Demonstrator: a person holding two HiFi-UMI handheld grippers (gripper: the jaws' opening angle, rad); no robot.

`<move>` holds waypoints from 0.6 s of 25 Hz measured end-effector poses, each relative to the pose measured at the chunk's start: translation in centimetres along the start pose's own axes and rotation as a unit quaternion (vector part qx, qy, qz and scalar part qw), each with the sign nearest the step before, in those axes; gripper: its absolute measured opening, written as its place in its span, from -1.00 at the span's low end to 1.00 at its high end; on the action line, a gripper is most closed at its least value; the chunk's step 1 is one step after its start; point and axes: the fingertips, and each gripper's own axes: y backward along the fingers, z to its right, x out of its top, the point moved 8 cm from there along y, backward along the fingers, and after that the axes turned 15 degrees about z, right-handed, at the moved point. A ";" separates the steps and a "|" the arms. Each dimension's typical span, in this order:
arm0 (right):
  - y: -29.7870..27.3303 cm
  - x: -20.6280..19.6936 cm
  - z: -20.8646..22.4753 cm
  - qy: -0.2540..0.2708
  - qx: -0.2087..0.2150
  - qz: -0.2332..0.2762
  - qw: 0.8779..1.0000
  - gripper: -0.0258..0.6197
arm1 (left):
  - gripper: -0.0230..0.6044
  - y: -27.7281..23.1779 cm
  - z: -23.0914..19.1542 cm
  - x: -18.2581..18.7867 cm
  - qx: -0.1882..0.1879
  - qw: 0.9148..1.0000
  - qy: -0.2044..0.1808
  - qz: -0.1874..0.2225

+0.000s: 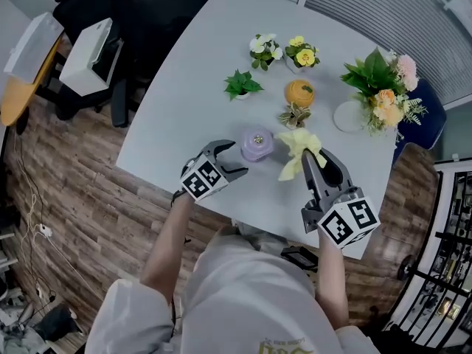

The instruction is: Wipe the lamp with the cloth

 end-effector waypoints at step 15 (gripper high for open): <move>-2.8 -0.9 0.9 -0.048 0.039 0.003 0.998 -0.65 | 0.11 -2.8 -1.1 -1.3 -0.038 0.998 -0.039 -0.017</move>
